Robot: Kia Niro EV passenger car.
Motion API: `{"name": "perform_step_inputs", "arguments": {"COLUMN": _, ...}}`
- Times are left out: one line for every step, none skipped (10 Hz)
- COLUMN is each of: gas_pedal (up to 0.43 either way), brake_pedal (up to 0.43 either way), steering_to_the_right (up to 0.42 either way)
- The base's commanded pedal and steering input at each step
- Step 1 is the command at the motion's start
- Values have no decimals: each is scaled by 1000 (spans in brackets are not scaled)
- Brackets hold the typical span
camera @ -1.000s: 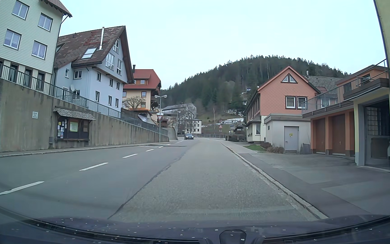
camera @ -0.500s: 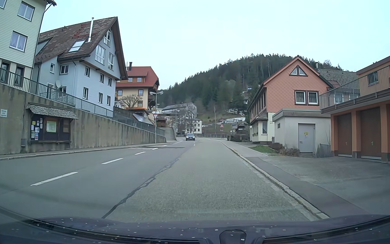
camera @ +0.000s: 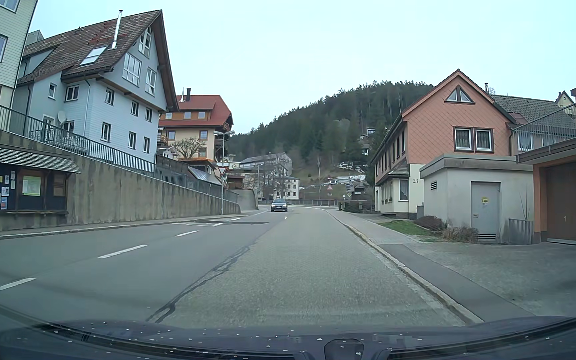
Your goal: Follow the waypoints while adhering to traffic rules and regulations
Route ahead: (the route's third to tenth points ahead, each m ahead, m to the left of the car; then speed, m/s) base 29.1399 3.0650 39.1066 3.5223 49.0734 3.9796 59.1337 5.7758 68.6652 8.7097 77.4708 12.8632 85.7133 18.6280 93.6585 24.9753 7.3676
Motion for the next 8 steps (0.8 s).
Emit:
{"name": "perform_step_inputs", "arguments": {"gas_pedal": 220, "brake_pedal": 0, "steering_to_the_right": -4}}
{"name": "perform_step_inputs", "arguments": {"gas_pedal": 220, "brake_pedal": 0, "steering_to_the_right": -4}}
{"name": "perform_step_inputs", "arguments": {"gas_pedal": 228, "brake_pedal": 0, "steering_to_the_right": -4}}
{"name": "perform_step_inputs", "arguments": {"gas_pedal": 228, "brake_pedal": 0, "steering_to_the_right": -4}}
{"name": "perform_step_inputs", "arguments": {"gas_pedal": 228, "brake_pedal": 0, "steering_to_the_right": -5}}
{"name": "perform_step_inputs", "arguments": {"gas_pedal": 228, "brake_pedal": 0, "steering_to_the_right": -5}}
{"name": "perform_step_inputs", "arguments": {"gas_pedal": 240, "brake_pedal": 0, "steering_to_the_right": -5}}
{"name": "perform_step_inputs", "arguments": {"gas_pedal": 260, "brake_pedal": 0, "steering_to_the_right": -4}}
